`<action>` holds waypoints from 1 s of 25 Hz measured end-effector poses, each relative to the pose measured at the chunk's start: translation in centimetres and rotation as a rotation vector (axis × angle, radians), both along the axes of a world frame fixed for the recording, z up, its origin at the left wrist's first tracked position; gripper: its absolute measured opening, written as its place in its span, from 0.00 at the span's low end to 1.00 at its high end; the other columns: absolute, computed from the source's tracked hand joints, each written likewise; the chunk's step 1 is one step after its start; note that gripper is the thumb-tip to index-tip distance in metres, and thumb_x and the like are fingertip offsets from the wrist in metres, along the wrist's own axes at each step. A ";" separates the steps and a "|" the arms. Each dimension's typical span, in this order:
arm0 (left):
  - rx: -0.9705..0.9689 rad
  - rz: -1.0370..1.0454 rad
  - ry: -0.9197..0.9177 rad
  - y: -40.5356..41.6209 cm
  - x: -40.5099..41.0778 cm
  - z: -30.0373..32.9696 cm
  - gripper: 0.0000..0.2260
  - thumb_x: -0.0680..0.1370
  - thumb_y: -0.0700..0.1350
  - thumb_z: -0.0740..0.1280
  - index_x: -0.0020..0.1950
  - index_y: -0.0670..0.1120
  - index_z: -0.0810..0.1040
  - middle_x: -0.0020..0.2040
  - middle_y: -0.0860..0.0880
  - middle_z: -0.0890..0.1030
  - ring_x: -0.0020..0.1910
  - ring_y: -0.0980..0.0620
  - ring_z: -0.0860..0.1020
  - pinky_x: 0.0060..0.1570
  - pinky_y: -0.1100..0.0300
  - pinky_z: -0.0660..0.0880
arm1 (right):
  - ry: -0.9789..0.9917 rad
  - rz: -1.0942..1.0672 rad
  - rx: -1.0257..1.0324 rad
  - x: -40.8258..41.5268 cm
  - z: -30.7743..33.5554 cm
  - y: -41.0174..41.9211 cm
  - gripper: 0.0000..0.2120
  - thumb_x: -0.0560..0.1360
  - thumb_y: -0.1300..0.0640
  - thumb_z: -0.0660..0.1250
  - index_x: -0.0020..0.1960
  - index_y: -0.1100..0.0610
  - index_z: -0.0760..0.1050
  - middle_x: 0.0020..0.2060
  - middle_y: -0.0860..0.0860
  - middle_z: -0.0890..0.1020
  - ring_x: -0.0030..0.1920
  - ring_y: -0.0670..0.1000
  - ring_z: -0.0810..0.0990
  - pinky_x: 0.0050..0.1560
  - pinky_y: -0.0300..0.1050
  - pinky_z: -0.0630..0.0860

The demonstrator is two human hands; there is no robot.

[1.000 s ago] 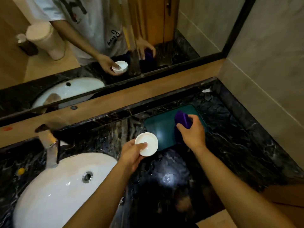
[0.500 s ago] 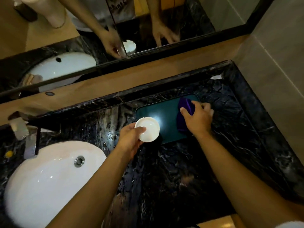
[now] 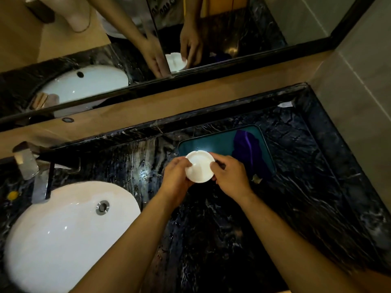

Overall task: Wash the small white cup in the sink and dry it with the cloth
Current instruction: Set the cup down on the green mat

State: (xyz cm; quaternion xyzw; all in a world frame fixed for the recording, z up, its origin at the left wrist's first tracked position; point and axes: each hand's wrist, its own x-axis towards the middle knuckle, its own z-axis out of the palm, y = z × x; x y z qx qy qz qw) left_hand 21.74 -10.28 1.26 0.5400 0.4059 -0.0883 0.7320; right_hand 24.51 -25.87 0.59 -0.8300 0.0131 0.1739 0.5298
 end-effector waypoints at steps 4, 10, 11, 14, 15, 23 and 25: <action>0.673 -0.276 -0.043 1.0 0.0 -1.1 0.06 0.79 0.41 0.69 0.54 0.45 0.85 0.45 0.47 0.85 0.44 0.47 0.83 0.43 0.53 0.81 | -0.004 -0.010 -0.068 1.0 -0.9 0.1 0.18 0.78 0.58 0.65 0.66 0.49 0.80 0.48 0.55 0.81 0.44 0.59 0.83 0.47 0.59 0.83; 0.772 -0.326 -0.054 1.4 0.9 -2.9 0.07 0.78 0.39 0.72 0.52 0.39 0.88 0.46 0.42 0.89 0.35 0.47 0.86 0.38 0.48 0.86 | -0.058 0.062 -0.231 2.1 -2.4 0.6 0.18 0.80 0.59 0.63 0.67 0.50 0.79 0.49 0.56 0.75 0.47 0.56 0.78 0.50 0.45 0.76; 0.775 -0.341 -0.050 1.4 1.1 -3.3 0.07 0.78 0.38 0.71 0.52 0.39 0.88 0.45 0.41 0.89 0.35 0.47 0.86 0.38 0.47 0.86 | -0.042 0.058 -0.237 2.2 -2.6 0.6 0.18 0.80 0.60 0.63 0.68 0.51 0.79 0.50 0.56 0.74 0.48 0.56 0.77 0.51 0.44 0.75; 0.783 -0.363 -0.045 1.6 1.6 -4.2 0.07 0.78 0.37 0.70 0.50 0.39 0.88 0.41 0.42 0.88 0.33 0.47 0.86 0.36 0.46 0.86 | -0.024 0.036 -0.234 2.2 -3.3 0.6 0.18 0.80 0.61 0.64 0.68 0.53 0.79 0.50 0.57 0.74 0.50 0.57 0.78 0.55 0.47 0.77; 0.782 -0.367 -0.046 1.7 1.7 -4.5 0.07 0.78 0.37 0.70 0.49 0.39 0.88 0.41 0.41 0.88 0.34 0.46 0.86 0.37 0.45 0.86 | -0.019 0.034 -0.236 2.2 -3.3 0.6 0.18 0.80 0.61 0.64 0.68 0.53 0.79 0.50 0.57 0.75 0.50 0.58 0.78 0.56 0.49 0.77; 0.790 -0.407 -0.087 1.7 1.7 -4.1 0.08 0.78 0.39 0.69 0.50 0.39 0.88 0.44 0.40 0.88 0.37 0.44 0.86 0.39 0.44 0.85 | 0.006 0.006 -0.277 2.1 -3.1 0.9 0.19 0.79 0.59 0.64 0.69 0.56 0.78 0.52 0.58 0.77 0.50 0.57 0.79 0.57 0.52 0.78; 0.823 -0.405 -0.089 1.9 1.7 -3.3 0.08 0.79 0.40 0.69 0.51 0.39 0.87 0.45 0.40 0.88 0.37 0.43 0.86 0.40 0.45 0.85 | 0.019 -0.030 -0.309 2.1 -2.9 1.0 0.19 0.78 0.57 0.66 0.69 0.59 0.77 0.54 0.58 0.77 0.51 0.56 0.78 0.54 0.48 0.76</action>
